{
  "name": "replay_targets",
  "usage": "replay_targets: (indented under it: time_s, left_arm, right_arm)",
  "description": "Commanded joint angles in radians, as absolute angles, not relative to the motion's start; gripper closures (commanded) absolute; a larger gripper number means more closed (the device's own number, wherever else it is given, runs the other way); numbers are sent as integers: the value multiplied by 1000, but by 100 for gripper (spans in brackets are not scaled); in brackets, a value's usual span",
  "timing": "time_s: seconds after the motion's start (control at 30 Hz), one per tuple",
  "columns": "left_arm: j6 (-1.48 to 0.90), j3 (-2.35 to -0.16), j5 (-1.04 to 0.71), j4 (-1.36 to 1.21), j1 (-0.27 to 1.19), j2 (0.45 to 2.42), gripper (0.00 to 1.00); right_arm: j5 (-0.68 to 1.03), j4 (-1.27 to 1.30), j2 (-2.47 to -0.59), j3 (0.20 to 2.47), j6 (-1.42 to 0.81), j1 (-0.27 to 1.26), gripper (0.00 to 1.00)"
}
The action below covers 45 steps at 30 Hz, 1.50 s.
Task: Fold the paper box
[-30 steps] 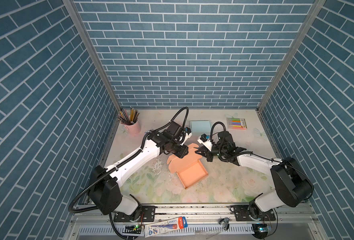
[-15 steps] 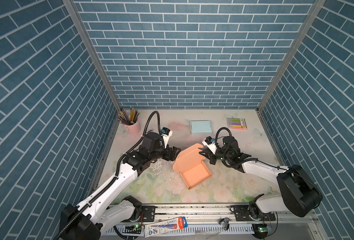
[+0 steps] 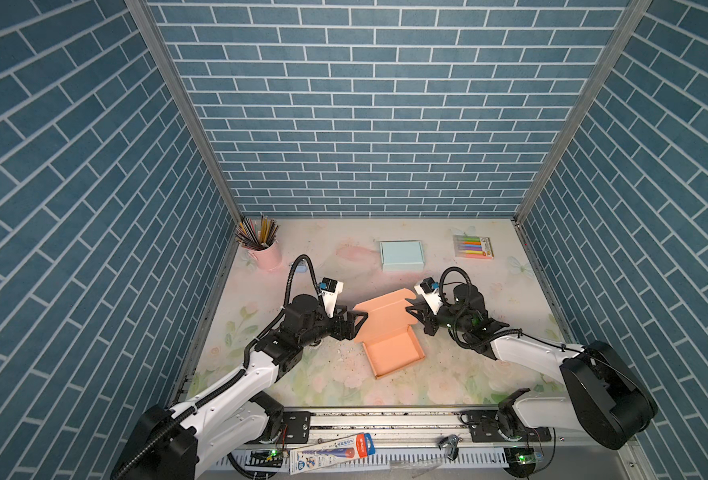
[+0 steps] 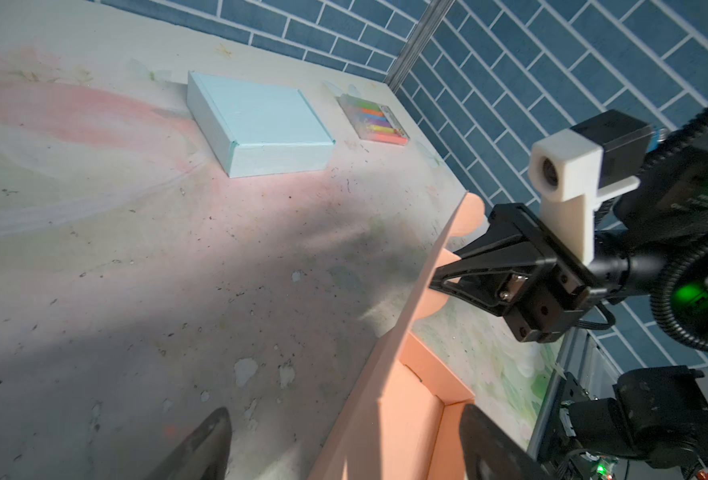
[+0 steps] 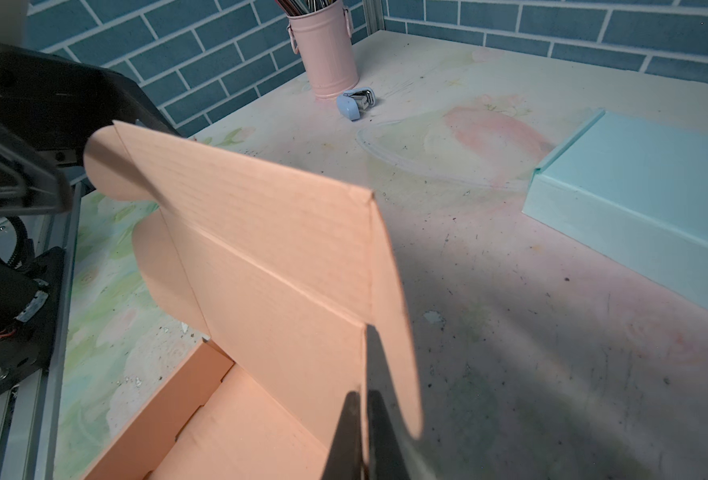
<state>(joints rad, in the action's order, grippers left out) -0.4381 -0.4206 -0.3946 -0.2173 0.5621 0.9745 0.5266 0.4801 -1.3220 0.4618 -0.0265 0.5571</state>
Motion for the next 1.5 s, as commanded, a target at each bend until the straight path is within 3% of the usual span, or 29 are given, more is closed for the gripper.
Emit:
replay_targets:
  time_s: [0.0,0.57,1.03,1.27,1.47]
  left_arm:
    - [-466,-395,-373,-338,599,989,14]
    - [-413,-412,-279,-243,667,1060,48]
    - [-372,-448,-248,-191,668,1087,84]
    - [-367,-455,-245,-175,669,1083,95]
    - [-349,-475,-245,-156,672,1095,97]
  right_arm:
    - [504,520,-1292,439,-64,554,100]
    - [388,492,-1193,387,-77,554,100]
    - [379,467,-1182,394,-68,555,100]
    - [364,450,-1181,407,-57,566,96]
    - [345,433,-1146,406,-52,568,88]
